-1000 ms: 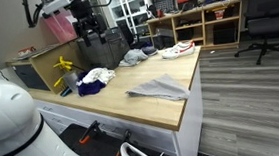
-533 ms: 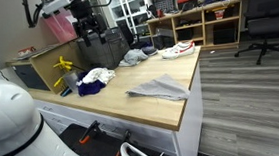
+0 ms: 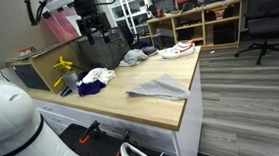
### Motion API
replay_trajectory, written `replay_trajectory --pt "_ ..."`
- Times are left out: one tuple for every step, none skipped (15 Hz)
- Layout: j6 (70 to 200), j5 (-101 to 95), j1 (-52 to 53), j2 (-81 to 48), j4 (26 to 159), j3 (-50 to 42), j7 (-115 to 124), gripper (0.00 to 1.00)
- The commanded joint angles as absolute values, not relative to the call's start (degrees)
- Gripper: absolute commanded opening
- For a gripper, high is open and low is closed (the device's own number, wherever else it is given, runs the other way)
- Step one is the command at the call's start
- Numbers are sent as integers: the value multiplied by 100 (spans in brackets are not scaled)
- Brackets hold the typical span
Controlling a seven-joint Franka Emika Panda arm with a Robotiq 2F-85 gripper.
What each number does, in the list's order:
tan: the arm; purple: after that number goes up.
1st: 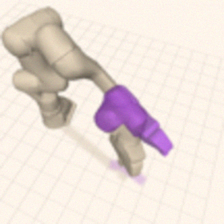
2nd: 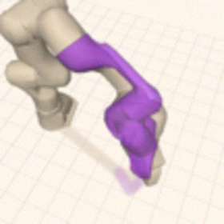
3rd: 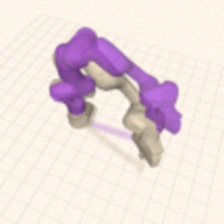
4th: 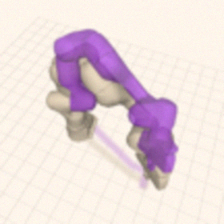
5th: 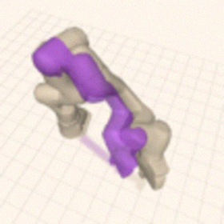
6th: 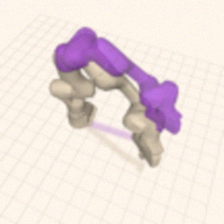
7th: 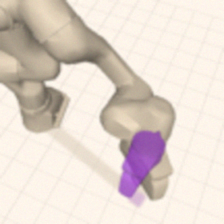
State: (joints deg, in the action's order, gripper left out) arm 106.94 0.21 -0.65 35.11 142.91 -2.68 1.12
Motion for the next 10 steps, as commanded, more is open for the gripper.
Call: replay_trajectory --pt "10656 -29 -332 3295 14031 -626 -242 100" --pt "10650 -31 -405 3237 13966 -734 -305 100" --pt "10675 -31 -476 3191 13922 -828 -361 100" --pt "10703 -8 -548 3070 13839 -960 -458 100" --pt "10738 11 -602 2975 13779 -1042 -502 100" --pt "10860 42 -642 2803 13734 -1127 -553 100" --pt "10990 72 -675 2656 13705 -1198 -599 100" --pt "11123 113 -703 2429 13641 -1273 -619 100" --pt "11250 140 -726 2255 13617 -1320 -604 100" --pt "11406 146 -748 2001 13575 -1364 -598 100"
